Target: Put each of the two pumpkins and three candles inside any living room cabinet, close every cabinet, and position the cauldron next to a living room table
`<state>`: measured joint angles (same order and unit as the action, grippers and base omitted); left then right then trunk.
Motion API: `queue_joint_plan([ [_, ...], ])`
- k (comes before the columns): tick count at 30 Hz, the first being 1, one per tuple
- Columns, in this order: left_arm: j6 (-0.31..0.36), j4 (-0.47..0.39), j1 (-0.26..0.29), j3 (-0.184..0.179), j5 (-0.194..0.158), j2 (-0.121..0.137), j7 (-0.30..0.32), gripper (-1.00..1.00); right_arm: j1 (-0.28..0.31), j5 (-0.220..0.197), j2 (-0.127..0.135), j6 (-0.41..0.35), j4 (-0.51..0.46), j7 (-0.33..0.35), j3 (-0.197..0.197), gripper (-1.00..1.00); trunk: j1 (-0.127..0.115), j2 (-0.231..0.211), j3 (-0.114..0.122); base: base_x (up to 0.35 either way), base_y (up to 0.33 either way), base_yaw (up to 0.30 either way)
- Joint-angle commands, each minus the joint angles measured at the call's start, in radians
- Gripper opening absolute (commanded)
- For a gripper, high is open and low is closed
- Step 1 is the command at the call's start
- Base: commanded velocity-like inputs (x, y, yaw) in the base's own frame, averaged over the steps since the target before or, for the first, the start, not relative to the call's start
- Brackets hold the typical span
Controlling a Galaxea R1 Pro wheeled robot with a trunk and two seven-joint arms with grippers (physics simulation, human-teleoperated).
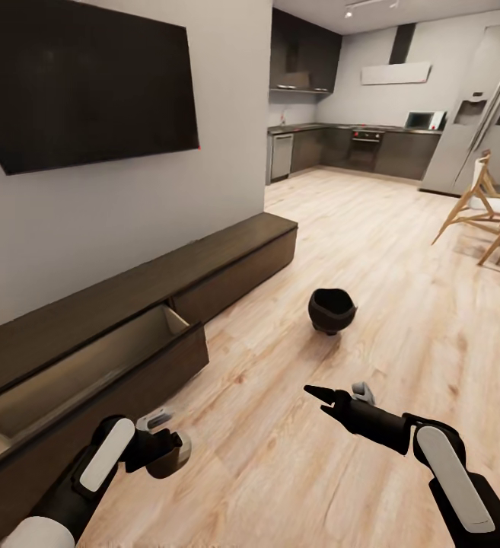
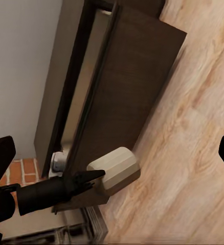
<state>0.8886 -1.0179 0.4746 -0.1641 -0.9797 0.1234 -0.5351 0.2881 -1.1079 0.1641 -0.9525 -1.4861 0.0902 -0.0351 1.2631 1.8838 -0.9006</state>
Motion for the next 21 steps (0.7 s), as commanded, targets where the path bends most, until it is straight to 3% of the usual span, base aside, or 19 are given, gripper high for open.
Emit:
queue_joint_plan([
  [1, 0.0, -0.001, 0.001, -0.003, -0.011, 0.001, -0.009, -1.0, 0.0, 0.01, 0.0, -0.005, 0.0, 0.009, -0.002, 1.0, -0.004, -0.007, 0.002, -0.192, 0.0, 0.292],
  [7, 0.0, -0.001, 0.001, 0.003, -0.012, 0.001, -0.009, -1.0, 0.0, 0.01, 0.0, -0.005, 0.0, 0.009, -0.002, 1.0, -0.016, -0.028, 0.012, -0.207, 0.0, 0.292],
  [21, 0.0, 0.018, 0.001, 0.0, -0.013, 0.001, -0.011, -1.0, 0.0, 0.011, 0.0, -0.005, 0.002, 0.009, 0.006, 1.0, -0.016, -0.028, 0.012, -0.01, 0.0, 0.292],
])
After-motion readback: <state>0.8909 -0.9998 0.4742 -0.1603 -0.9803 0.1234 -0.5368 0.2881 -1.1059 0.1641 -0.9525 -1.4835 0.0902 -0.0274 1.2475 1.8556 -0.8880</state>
